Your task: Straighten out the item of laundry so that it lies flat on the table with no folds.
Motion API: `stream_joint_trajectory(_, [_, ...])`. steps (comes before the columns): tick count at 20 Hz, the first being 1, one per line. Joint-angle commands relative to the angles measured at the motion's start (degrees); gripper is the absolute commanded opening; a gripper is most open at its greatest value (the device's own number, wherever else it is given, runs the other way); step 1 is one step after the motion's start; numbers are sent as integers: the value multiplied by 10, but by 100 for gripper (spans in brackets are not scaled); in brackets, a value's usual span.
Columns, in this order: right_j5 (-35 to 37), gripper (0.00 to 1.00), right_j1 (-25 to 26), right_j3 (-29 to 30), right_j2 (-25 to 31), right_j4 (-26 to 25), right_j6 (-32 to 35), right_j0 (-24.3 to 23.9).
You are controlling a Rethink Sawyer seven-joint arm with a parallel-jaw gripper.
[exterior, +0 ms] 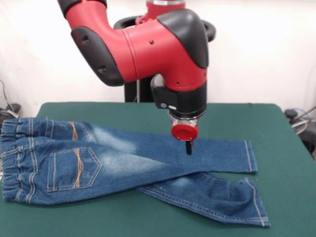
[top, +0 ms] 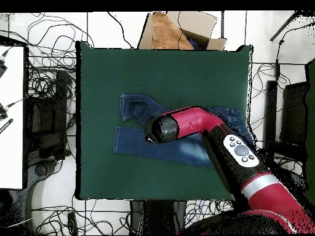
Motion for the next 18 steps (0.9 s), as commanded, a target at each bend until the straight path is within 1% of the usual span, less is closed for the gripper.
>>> stream_joint_trajectory(1, [73,0,22,-65,33,-14,-116,21])
stream_joint_trajectory(8, [101,0,28,-97,17,-29,-115,34])
stream_joint_trajectory(11, [75,0,22,-103,20,-42,-112,32])
stream_joint_trajectory(18, [65,0,11,-97,26,-46,-112,30])
